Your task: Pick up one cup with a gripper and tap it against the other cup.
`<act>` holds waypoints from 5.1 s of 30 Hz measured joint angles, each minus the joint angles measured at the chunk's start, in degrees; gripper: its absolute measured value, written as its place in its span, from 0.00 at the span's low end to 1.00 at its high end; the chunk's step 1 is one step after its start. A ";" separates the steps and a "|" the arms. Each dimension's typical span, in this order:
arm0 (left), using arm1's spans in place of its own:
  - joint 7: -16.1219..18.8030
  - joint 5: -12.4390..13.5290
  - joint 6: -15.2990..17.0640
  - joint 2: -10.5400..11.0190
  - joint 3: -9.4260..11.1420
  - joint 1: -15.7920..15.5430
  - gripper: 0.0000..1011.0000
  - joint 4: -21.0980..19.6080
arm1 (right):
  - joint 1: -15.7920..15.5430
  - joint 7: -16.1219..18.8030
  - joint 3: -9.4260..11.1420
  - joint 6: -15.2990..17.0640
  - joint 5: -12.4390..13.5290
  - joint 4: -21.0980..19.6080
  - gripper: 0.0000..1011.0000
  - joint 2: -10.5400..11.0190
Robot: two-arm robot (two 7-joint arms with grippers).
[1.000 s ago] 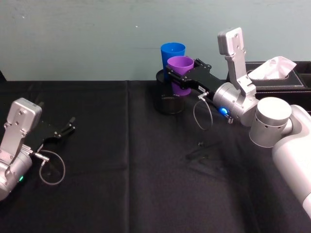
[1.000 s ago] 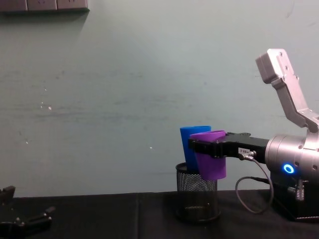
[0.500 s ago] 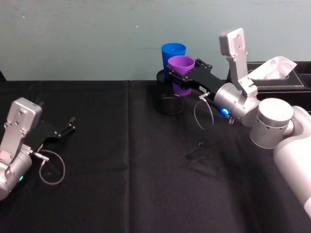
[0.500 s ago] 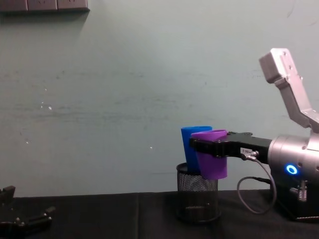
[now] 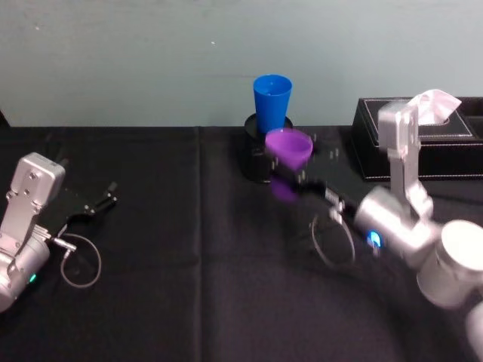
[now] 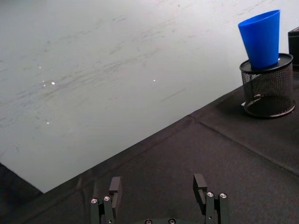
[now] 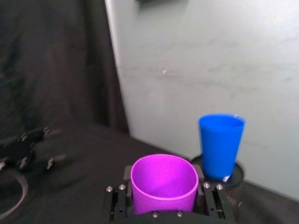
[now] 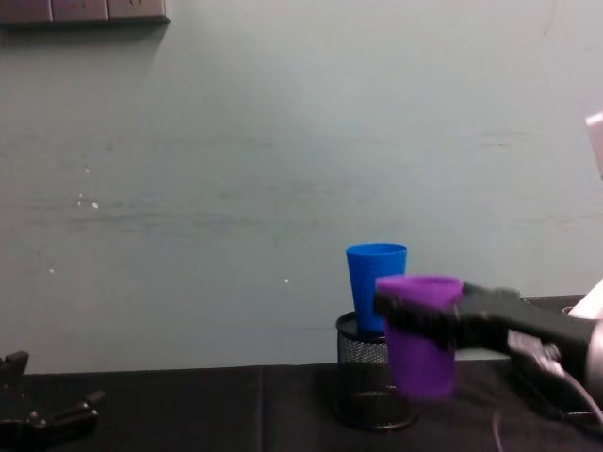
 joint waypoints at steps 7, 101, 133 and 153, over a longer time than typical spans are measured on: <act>0.00 0.00 0.00 0.00 0.00 0.00 0.99 0.00 | -5.84 3.39 -1.42 -5.03 0.60 -1.31 0.73 2.95; 0.00 0.01 0.00 0.00 0.00 0.00 0.99 0.00 | -7.97 -17.88 5.42 -1.23 -8.09 -4.50 0.99 -1.43; 0.00 0.01 0.00 0.00 0.00 0.00 0.99 0.00 | -7.12 -22.75 7.11 1.89 -12.08 -0.94 0.99 -4.06; 0.00 0.00 0.00 0.00 0.00 0.00 0.99 0.00 | -7.15 -22.86 7.10 1.94 -12.07 -1.06 0.99 -3.98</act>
